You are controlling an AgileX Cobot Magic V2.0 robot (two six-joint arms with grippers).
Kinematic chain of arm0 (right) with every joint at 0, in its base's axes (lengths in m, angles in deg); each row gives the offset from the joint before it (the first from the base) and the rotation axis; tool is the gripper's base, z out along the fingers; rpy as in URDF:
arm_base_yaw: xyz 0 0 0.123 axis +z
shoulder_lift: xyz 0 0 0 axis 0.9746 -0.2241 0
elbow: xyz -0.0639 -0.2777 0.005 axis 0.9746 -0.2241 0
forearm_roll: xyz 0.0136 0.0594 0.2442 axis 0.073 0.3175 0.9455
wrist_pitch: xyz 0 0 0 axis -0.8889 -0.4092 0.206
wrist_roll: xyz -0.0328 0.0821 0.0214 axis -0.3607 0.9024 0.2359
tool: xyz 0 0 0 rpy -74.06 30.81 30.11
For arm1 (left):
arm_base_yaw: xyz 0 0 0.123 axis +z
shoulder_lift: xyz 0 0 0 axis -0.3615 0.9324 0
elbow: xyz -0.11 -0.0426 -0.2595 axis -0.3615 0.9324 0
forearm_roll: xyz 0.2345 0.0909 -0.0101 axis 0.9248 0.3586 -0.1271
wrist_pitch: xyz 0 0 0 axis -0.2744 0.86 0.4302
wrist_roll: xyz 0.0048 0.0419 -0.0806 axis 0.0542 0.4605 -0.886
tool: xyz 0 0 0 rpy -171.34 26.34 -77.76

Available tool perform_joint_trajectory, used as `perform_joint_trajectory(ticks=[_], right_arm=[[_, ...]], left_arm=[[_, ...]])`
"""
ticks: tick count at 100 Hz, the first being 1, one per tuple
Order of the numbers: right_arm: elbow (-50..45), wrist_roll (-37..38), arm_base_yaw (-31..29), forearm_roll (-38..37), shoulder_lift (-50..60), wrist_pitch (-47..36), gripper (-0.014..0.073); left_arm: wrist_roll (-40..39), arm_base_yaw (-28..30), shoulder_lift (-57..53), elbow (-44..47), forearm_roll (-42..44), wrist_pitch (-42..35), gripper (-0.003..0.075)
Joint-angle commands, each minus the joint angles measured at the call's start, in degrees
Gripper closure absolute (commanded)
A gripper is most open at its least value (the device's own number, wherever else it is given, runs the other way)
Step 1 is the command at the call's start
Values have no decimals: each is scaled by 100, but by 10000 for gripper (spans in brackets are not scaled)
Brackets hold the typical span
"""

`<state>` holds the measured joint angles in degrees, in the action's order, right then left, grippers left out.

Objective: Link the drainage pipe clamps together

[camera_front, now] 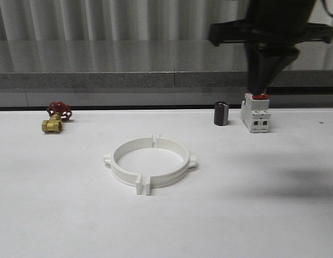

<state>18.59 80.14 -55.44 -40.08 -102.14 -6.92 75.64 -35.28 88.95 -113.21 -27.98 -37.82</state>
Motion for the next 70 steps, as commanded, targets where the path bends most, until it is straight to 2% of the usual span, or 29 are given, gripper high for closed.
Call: perform_joint_trajectory(ticks=[1,21,48,70], right_arm=[[-321,-78,-332,-53,721,-434,662],[-1339,-78,-1059,-53,1808,-947,662],[-2515,-72,-2019,-53,3086,-1083,662],[-3097,-72,-2264,-90,4165,-1286,662]], left_arm=[[-44,14,55,-157,-44,-441,740],[-44,14,55,-157,-44,-441,740],[-44,14,55,-157,-44,-441,740],[-44,14,55,-157,-44,-441,740]])
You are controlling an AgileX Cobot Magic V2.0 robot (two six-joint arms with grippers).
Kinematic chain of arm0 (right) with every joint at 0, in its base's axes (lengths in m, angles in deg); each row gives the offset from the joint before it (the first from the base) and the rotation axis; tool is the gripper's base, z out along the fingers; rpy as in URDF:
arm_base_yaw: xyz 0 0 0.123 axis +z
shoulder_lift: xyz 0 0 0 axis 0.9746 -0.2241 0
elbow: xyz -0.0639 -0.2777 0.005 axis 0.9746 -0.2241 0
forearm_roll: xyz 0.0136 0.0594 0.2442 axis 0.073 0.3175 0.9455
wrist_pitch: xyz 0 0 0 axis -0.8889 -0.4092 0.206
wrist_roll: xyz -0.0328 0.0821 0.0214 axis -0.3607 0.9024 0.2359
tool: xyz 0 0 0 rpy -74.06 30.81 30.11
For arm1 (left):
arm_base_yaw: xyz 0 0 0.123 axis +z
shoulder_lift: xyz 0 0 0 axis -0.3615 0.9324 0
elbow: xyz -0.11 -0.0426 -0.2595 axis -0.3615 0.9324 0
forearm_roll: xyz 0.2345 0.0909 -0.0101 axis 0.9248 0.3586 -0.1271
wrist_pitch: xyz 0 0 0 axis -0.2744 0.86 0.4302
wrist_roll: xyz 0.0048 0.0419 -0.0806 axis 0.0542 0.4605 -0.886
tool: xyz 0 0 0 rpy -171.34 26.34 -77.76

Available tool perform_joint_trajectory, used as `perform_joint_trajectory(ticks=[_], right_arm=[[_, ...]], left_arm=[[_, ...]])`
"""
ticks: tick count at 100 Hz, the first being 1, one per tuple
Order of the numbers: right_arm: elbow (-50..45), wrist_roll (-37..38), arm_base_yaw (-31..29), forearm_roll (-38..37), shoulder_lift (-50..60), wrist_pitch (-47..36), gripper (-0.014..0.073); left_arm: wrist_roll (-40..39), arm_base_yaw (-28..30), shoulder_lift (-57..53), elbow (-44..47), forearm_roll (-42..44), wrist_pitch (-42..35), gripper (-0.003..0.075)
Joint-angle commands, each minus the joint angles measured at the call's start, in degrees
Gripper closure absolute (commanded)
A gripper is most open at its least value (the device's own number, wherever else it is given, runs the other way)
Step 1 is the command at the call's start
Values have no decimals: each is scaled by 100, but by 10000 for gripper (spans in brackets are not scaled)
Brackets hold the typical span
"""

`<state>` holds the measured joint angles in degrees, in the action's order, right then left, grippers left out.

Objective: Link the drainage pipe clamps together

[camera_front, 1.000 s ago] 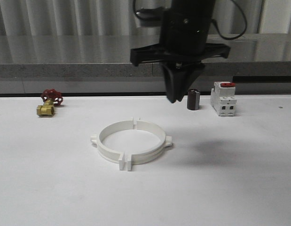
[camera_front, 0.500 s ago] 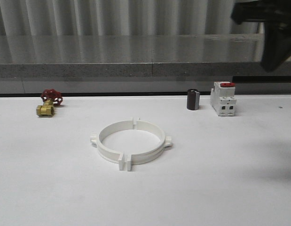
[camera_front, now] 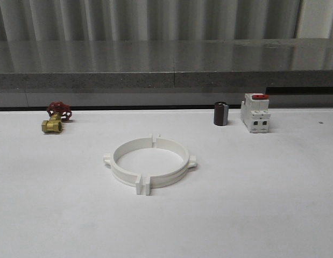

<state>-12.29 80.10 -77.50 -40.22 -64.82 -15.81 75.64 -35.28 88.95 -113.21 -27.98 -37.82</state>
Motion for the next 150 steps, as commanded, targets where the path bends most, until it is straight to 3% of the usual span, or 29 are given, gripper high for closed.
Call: perform_joint_trajectory(ticks=[1,81,110,123,150], right_arm=[[-37,-68,-58,-77,464,-405,662],[-2073,-68,-58,-332,4654,-1509,662],[-3004,-68,-58,-623,5975,-2350,662],[-3418,-68,-58,-623,5931,-2786,660],[-4703,-68,-58,-536,5950,-4669,660]], left_arm=[[-44,14,55,-157,-44,-441,740],[-44,14,55,-157,-44,-441,740],[-44,14,55,-157,-44,-441,740],[-44,14,46,-157,-44,-449,740],[-44,14,46,-157,-44,-449,740]])
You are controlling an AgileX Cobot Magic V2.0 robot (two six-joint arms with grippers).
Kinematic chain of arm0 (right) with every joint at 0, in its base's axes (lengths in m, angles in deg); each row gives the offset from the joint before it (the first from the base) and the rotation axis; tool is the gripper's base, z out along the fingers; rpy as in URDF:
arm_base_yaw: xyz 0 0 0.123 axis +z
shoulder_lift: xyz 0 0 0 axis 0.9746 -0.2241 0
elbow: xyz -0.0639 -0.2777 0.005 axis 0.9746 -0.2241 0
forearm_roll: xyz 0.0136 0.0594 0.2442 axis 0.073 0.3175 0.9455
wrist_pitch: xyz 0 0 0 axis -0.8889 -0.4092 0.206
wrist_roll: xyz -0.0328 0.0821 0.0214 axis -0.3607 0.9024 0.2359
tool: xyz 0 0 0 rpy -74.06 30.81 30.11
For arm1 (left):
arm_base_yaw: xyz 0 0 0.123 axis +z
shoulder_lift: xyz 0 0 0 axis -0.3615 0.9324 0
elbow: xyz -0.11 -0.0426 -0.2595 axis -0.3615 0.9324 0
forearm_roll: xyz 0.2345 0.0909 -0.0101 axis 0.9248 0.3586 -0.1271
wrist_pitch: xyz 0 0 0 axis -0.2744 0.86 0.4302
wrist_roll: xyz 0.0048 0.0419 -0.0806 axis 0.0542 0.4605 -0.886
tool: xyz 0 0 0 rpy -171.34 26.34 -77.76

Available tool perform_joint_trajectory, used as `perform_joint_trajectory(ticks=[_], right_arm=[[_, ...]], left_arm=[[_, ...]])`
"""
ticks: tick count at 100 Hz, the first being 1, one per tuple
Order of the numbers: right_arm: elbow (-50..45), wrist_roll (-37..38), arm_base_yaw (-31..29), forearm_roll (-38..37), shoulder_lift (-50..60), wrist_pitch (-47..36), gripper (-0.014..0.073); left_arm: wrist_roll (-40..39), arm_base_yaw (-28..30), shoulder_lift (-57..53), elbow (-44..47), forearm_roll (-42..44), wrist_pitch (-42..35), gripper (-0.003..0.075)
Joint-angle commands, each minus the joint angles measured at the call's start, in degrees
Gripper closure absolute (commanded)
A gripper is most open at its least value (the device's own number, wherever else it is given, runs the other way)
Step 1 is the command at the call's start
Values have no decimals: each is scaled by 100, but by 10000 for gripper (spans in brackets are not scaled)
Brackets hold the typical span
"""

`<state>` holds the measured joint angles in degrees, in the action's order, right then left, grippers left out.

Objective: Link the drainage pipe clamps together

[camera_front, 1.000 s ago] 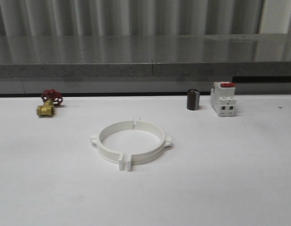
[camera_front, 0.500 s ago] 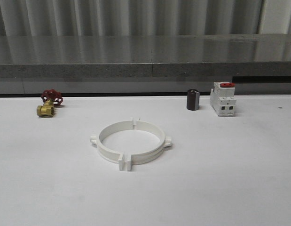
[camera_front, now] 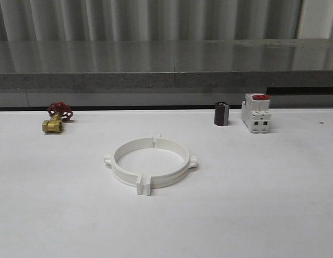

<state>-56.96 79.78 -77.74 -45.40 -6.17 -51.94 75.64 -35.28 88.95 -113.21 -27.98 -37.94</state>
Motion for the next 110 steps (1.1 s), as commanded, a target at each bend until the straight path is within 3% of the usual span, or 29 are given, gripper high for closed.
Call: perform_joint_trajectory(ticks=[1,110], right_arm=[[-271,-36,-34,-4,85,-1089,660],[-290,-36,-24,15,85,-1005,660]], left_arm=[[-44,14,46,-157,-44,-437,740],[-44,14,46,-157,-44,-437,740]])
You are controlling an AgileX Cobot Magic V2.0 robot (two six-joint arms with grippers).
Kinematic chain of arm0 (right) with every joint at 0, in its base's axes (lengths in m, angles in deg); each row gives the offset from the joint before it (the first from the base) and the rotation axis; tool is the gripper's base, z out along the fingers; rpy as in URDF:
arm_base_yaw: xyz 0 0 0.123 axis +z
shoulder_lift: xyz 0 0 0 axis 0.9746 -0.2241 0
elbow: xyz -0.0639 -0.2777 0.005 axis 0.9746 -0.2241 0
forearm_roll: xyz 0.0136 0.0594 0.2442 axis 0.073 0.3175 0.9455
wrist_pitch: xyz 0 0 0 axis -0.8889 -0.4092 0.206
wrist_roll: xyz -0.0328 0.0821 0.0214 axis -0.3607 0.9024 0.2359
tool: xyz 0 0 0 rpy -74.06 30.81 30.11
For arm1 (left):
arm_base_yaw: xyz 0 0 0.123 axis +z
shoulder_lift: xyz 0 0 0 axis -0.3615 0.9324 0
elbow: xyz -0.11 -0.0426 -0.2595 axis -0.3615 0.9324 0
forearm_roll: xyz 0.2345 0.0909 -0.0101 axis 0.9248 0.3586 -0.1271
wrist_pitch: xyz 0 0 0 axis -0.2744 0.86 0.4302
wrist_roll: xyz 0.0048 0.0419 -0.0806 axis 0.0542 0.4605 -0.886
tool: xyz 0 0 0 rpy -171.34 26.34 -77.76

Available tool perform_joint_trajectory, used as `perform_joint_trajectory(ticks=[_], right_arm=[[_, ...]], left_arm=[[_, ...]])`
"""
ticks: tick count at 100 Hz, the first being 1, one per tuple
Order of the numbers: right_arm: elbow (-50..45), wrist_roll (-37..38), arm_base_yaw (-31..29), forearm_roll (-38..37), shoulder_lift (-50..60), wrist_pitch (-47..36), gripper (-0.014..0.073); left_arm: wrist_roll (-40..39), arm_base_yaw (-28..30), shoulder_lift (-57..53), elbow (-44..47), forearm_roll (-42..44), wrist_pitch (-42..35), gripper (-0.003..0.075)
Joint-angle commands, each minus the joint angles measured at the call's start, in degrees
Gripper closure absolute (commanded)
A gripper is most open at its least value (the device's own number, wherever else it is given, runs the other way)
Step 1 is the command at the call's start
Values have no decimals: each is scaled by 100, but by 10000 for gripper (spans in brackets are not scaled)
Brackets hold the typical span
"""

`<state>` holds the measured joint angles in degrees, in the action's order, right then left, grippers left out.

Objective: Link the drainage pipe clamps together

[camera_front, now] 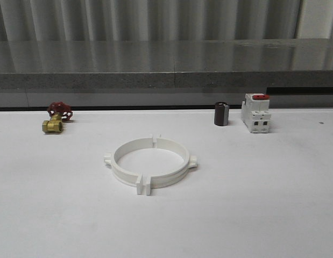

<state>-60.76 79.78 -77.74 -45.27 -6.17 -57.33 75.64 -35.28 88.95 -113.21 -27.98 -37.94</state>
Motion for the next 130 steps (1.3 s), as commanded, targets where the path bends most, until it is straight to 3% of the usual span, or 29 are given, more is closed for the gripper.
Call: perform_joint_trajectory(ticks=[1,37,73,82,106,112,130], right_arm=[[90,-36,-24,2,85,-466,660],[90,-36,-24,2,85,-466,660],[90,-36,-24,2,85,-466,660],[90,-36,-24,2,85,-466,660],[90,-36,-24,2,85,-466,660],[90,-36,-24,2,79,-465,660],[90,-36,-24,2,79,-465,660]], left_arm=[[-44,14,46,-157,-44,-437,740],[-44,76,46,-67,86,-587,740],[365,1017,-499,1468,118,-3515,740],[548,1258,-791,1868,118,-3874,740],[549,1491,-1767,2959,118,-3874,740],[549,1491,-1749,2910,118,-3373,740],[563,1465,-1782,2936,118,-3112,740]])
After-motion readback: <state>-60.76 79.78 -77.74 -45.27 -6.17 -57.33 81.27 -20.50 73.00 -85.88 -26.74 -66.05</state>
